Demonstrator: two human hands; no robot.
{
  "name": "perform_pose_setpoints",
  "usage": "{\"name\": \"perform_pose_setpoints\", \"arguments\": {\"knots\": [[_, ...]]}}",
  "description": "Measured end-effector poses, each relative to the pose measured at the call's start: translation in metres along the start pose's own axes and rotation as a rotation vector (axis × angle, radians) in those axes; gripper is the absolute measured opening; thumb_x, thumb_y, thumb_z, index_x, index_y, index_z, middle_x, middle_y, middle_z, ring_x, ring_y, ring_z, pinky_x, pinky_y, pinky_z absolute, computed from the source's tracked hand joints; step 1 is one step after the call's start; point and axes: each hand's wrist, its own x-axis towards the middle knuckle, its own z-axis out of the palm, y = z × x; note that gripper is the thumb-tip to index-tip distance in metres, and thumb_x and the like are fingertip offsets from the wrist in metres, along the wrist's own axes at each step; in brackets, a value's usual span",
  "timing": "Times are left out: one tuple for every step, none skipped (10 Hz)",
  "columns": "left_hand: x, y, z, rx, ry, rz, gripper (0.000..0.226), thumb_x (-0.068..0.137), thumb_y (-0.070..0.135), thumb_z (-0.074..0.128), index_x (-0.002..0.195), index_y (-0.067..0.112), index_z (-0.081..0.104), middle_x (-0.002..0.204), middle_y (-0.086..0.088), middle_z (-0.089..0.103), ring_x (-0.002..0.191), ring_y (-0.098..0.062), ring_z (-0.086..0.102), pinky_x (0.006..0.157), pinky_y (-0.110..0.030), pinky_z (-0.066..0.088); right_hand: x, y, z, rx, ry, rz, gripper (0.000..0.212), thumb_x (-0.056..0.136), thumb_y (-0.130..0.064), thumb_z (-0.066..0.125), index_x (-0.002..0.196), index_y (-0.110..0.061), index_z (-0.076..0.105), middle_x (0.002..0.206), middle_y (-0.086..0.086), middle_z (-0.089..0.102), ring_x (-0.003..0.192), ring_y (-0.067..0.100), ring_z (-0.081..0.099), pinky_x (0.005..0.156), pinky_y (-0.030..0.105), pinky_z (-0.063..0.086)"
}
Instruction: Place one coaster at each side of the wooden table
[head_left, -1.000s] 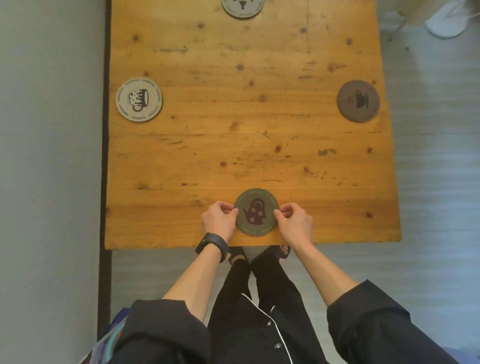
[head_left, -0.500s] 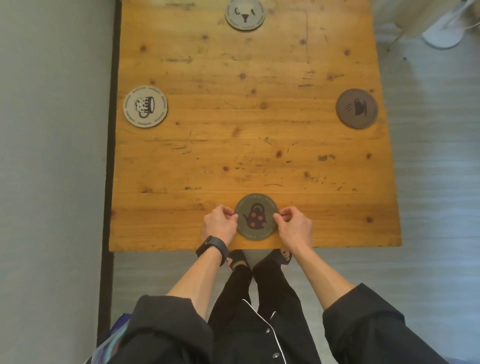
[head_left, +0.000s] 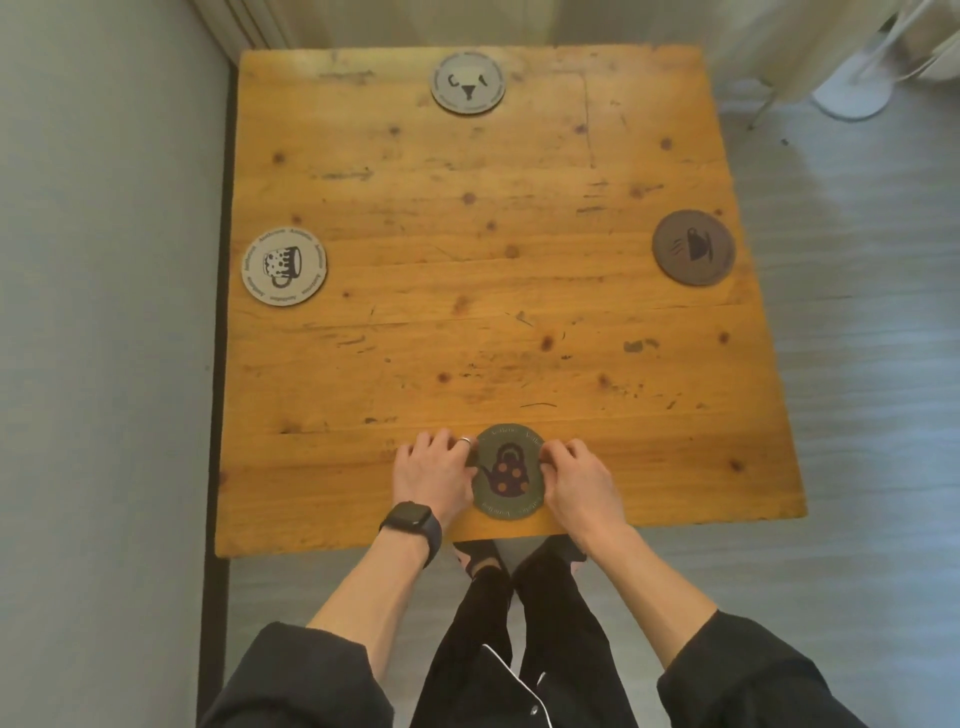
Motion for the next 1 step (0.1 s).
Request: {"name": "perform_pose_setpoints", "arguments": {"knots": [[0.0263, 0.0011, -0.0268, -0.009, -0.112, 0.021, 0.035, 0.091, 0.052, 0.048, 0.112, 0.032, 0.067, 0.113, -0.001, 0.060, 0.109, -0.024, 0.052, 0.086, -0.038, 0.044, 0.0244, -0.0079, -0.0288, -0.159, -0.196, 0.050, 0.028, 0.097, -0.041, 0.050, 0.113, -0.026, 0.067, 0.113, -0.001, 0.061, 0.101, 0.025, 0.062, 0.080, 0.038, 0.054]]}}
